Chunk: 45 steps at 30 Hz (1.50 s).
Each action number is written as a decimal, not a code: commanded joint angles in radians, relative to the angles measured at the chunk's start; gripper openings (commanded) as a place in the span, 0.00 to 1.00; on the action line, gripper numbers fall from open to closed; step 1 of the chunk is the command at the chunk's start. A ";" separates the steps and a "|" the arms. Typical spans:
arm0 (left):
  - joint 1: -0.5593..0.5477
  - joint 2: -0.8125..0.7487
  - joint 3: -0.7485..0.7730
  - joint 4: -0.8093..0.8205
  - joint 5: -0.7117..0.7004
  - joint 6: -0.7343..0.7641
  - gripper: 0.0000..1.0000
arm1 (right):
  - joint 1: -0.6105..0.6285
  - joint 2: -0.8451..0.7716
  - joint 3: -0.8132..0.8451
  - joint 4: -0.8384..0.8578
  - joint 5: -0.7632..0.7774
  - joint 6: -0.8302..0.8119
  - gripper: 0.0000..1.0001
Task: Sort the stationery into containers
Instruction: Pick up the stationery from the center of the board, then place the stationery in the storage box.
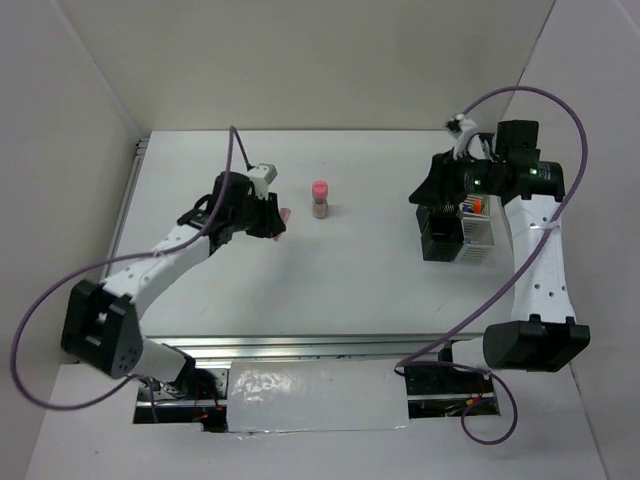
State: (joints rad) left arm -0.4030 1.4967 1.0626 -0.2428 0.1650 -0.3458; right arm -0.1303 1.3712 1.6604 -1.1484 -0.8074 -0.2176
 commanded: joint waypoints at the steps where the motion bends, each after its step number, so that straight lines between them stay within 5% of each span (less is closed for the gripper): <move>1: -0.036 -0.206 -0.026 0.088 0.207 0.117 0.00 | 0.090 -0.021 -0.050 0.131 -0.159 0.260 0.59; 8: -0.187 -0.273 0.051 0.028 0.214 0.125 0.00 | 0.296 0.041 -0.068 0.256 -0.256 0.392 0.80; 21: -0.247 -0.254 0.161 -0.019 0.214 0.169 0.00 | 0.436 0.181 -0.028 0.256 -0.204 0.391 0.80; 36: -0.312 -0.190 0.214 -0.015 0.186 0.186 0.00 | 0.503 0.246 0.015 0.242 -0.217 0.360 0.65; 45: -0.312 -0.176 0.247 -0.016 0.143 0.197 0.00 | 0.525 0.235 -0.022 0.216 -0.197 0.330 0.39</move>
State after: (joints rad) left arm -0.7097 1.3209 1.2575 -0.2989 0.3363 -0.1780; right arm 0.3870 1.6272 1.6409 -0.9352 -0.9977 0.1318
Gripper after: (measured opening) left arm 0.400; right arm 0.406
